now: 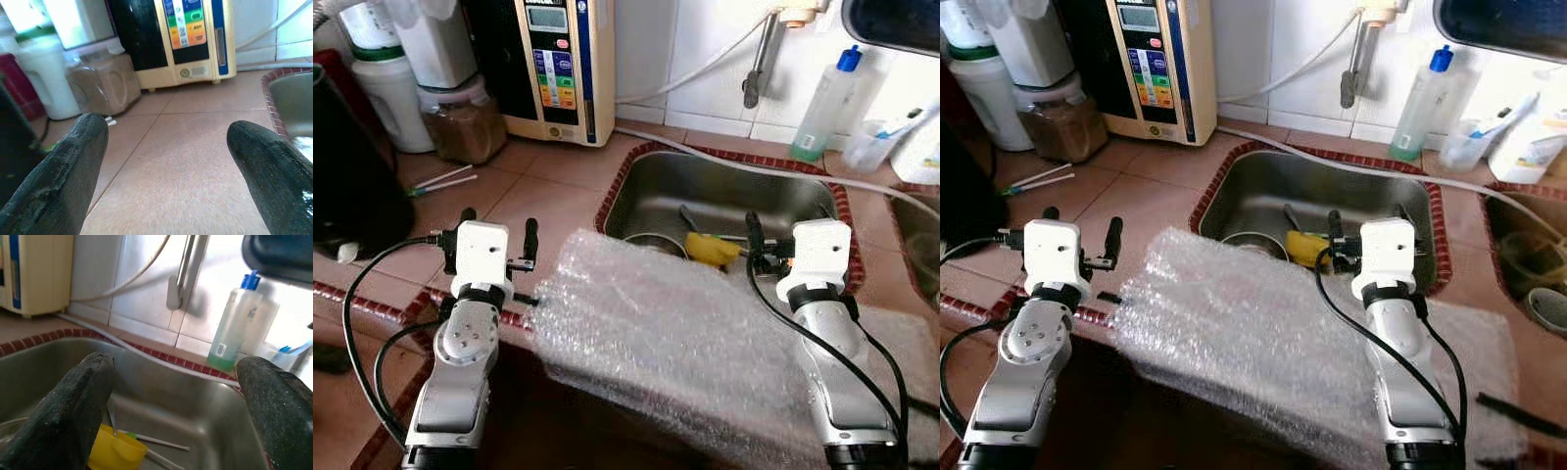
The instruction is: Kitchen organization
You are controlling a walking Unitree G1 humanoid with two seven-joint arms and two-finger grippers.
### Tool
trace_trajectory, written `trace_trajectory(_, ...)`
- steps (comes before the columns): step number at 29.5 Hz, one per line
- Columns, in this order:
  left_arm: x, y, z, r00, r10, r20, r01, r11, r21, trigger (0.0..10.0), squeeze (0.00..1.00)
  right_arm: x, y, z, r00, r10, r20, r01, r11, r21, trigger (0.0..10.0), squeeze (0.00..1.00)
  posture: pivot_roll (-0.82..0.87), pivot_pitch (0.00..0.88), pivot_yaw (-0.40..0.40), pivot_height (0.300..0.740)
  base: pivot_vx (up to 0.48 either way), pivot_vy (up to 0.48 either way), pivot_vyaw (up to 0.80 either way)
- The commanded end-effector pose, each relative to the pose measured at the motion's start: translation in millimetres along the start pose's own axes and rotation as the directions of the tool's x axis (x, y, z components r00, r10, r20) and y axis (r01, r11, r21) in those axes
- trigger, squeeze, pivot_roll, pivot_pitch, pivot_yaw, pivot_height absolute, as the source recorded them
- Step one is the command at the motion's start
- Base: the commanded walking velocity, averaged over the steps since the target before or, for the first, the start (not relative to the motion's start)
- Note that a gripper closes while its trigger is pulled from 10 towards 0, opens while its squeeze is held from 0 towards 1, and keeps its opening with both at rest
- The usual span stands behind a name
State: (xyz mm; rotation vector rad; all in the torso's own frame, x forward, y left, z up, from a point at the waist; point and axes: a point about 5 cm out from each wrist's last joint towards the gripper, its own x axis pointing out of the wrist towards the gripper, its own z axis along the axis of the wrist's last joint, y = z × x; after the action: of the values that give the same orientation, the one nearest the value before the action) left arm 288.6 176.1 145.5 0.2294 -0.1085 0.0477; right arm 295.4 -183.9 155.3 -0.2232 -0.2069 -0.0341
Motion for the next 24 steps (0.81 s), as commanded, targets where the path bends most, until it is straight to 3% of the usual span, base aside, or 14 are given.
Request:
trace_trajectory(1,0.5,-2.6,-0.7,1.000,-0.014,-0.011,0.014,1.000,-0.003,10.0,0.00,-0.4,-3.6,-2.8,1.000,-0.015,-0.011,0.015,1.000,-0.005,10.0,0.00,0.04,0.000,0.038,0.740,-0.281,0.000,0.00)
trace_trajectory(24,2.2,-5.9,-1.6,1.000,-0.027,-0.014,0.027,1.000,-0.004,10.0,0.00,3.3,-6.1,-3.3,1.000,-0.028,-0.006,0.028,1.000,-0.005,10.0,0.00,0.04,0.000,0.041,0.740,-0.268,0.000,0.00)
